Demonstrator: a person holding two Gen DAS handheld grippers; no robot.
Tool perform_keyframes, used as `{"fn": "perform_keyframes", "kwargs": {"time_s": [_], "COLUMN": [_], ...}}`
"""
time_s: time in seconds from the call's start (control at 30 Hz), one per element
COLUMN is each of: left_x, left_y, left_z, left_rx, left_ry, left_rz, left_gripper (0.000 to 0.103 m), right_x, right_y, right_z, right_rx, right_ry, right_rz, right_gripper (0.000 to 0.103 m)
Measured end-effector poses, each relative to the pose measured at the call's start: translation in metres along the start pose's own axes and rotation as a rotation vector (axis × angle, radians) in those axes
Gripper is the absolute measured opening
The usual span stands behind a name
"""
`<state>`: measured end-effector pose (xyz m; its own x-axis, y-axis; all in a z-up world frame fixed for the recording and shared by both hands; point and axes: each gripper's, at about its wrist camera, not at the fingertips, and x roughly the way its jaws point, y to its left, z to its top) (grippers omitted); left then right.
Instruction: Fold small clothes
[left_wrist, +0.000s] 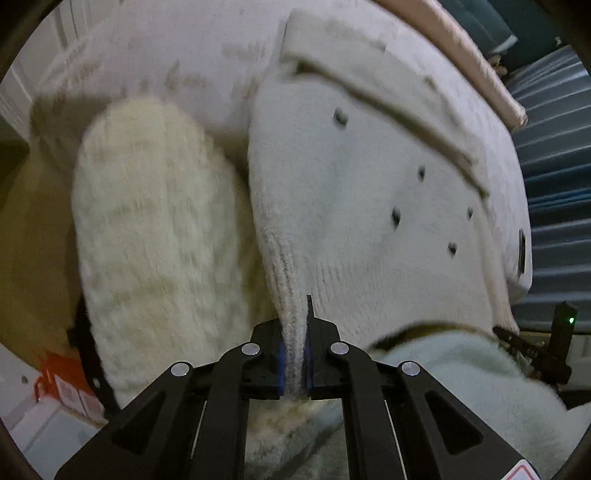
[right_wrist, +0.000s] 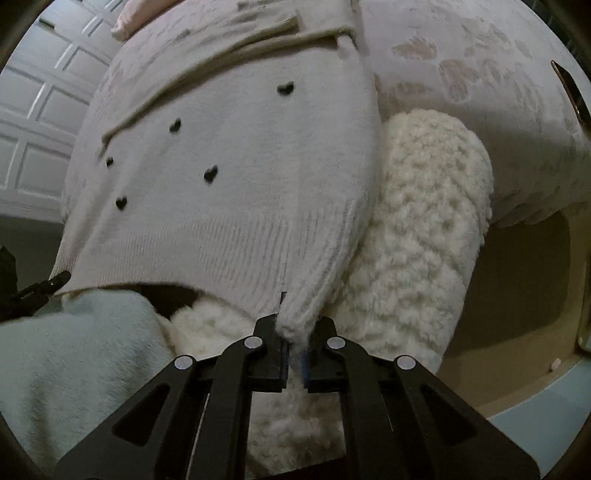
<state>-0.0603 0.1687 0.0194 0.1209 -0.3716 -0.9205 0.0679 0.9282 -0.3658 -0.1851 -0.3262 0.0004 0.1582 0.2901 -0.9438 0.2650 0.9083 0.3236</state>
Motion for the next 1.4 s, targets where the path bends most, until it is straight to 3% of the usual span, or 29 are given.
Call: {"fn": "perform_keyframes", "kwargs": {"time_s": [0.03,0.17,0.27,0.3,0.33,0.43,0.47,0.5,0.53,0.57,0.63,0.73,0.87,0.93,1.07,1.2,1.23,1.27,1.3,1.33,1.4], "left_x": [-0.006,-0.03,-0.04,-0.041,-0.04,-0.05,-0.064,-0.078,-0.085,-0.096,-0.1,-0.062,0.03,0.063,0.096,0.102,0.103,0.104,0.102,0.099,0.09], "left_y": [-0.004,-0.048,-0.094,-0.104,-0.112,-0.12,-0.119,-0.117,-0.114,-0.107,-0.095,-0.072,-0.022,-0.007,0.006,0.009,0.01,0.008,0.007,0.006,0.006], "left_z": [0.013,0.118,0.204,0.223,0.243,0.284,0.286,0.282,0.278,0.268,0.252,0.235,0.198,0.185,0.181,0.194,0.198,0.203,0.206,0.206,0.204], "left_rx": [0.007,0.127,0.218,0.212,0.202,0.093,0.049,0.017,-0.005,-0.056,-0.07,-0.076,-0.205,-0.277,-0.351,-0.374,-0.379,-0.376,-0.367,-0.356,-0.337], "left_ry": [-0.033,-0.257,-0.455,-0.487,-0.513,-0.668,-0.74,-0.797,-0.83,-0.884,-0.909,-0.757,-0.474,-0.397,-0.328,-0.339,-0.329,-0.315,-0.286,-0.278,-0.291], "left_rz": [-0.009,-0.064,-0.03,-0.022,-0.028,0.012,-0.012,-0.039,-0.04,-0.016,-0.008,0.059,0.058,0.041,-0.008,-0.039,-0.052,-0.08,-0.07,-0.09,-0.112], "left_gripper": [0.005,0.005,0.006,0.008,0.017,0.024,0.036,0.049,0.079,0.091,0.09,0.09,0.09,0.089,0.089,0.087,0.073,0.05,0.038,0.027,0.023], "right_x": [-0.004,-0.036,-0.056,-0.06,-0.068,-0.093,-0.107,-0.115,-0.121,-0.121,-0.108,-0.054,0.025,0.05,0.07,0.081,0.083,0.084,0.085,0.083,0.073], "right_y": [-0.001,-0.006,0.0,0.002,0.003,0.003,0.002,-0.001,-0.004,-0.007,-0.009,-0.023,-0.042,-0.049,-0.047,-0.047,-0.048,-0.049,-0.049,-0.049,-0.05], "right_z": [0.012,0.111,0.201,0.223,0.248,0.267,0.256,0.248,0.235,0.229,0.213,0.188,0.165,0.161,0.173,0.199,0.199,0.204,0.207,0.21,0.21], "right_rx": [-0.002,0.033,0.046,0.059,0.1,0.244,0.303,0.331,0.347,0.337,0.296,0.272,0.36,0.407,0.413,0.443,0.462,0.489,0.5,0.501,0.488], "right_ry": [-0.032,-0.31,-0.542,-0.596,-0.677,-0.872,-0.964,-1.021,-1.063,-1.054,-0.991,-0.804,-0.576,-0.504,-0.454,-0.438,-0.434,-0.429,-0.425,-0.421,-0.434], "right_rz": [0.003,0.055,0.096,0.114,0.107,0.087,0.131,0.177,0.225,0.241,0.214,0.102,0.071,0.095,0.127,0.187,0.192,0.208,0.218,0.221,0.234], "right_gripper": [0.003,0.004,0.005,0.008,0.013,0.049,0.068,0.076,0.076,0.076,0.076,0.076,0.076,0.076,0.076,0.076,0.074,0.059,0.033,0.014,0.008]}}
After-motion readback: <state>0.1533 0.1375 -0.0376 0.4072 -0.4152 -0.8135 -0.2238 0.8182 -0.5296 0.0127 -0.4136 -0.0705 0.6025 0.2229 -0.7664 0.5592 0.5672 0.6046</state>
